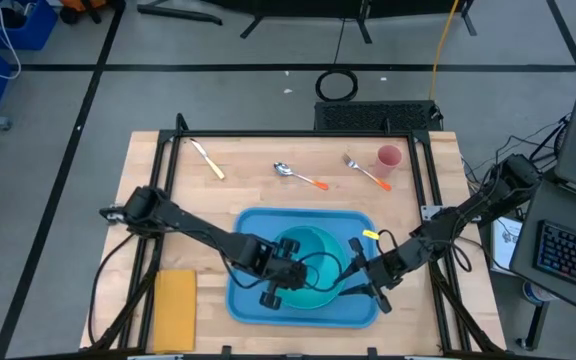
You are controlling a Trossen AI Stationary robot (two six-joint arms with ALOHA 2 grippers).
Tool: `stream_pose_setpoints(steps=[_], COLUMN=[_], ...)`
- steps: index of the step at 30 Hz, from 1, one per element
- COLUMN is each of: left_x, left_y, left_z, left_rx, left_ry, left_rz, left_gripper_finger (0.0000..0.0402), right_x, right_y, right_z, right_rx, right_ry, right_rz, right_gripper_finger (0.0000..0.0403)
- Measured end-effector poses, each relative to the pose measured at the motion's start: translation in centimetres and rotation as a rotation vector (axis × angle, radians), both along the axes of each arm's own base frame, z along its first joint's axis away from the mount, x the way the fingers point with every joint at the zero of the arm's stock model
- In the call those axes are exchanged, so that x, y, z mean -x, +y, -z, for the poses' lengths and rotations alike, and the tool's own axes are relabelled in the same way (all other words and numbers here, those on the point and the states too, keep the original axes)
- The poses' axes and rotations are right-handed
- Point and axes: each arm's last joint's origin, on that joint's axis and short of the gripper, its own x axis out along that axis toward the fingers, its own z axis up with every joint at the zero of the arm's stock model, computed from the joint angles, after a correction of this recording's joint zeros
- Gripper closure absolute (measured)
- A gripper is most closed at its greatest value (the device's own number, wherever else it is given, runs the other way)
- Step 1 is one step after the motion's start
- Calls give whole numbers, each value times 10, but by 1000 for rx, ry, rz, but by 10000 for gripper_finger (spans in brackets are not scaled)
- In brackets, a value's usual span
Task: Set up tray
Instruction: Put the blue bowl on the green plate
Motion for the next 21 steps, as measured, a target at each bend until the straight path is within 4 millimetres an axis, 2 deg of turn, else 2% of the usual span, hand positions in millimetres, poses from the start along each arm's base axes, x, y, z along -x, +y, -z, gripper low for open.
stream_pose_setpoints(steps=[15, 21], left_x=[-5, -7], left_y=[-6, -7], left_z=[15, 13], left_rx=[22, 48], left_ry=[22, 7], left_rz=[30, 34], left_gripper_finger=[396, 396], right_x=[0, 0], right_y=[0, 0], right_z=[0, 0], right_rx=[-1, -1], right_ry=[-1, -1], right_rz=[0, 0], right_gripper_finger=[282, 282])
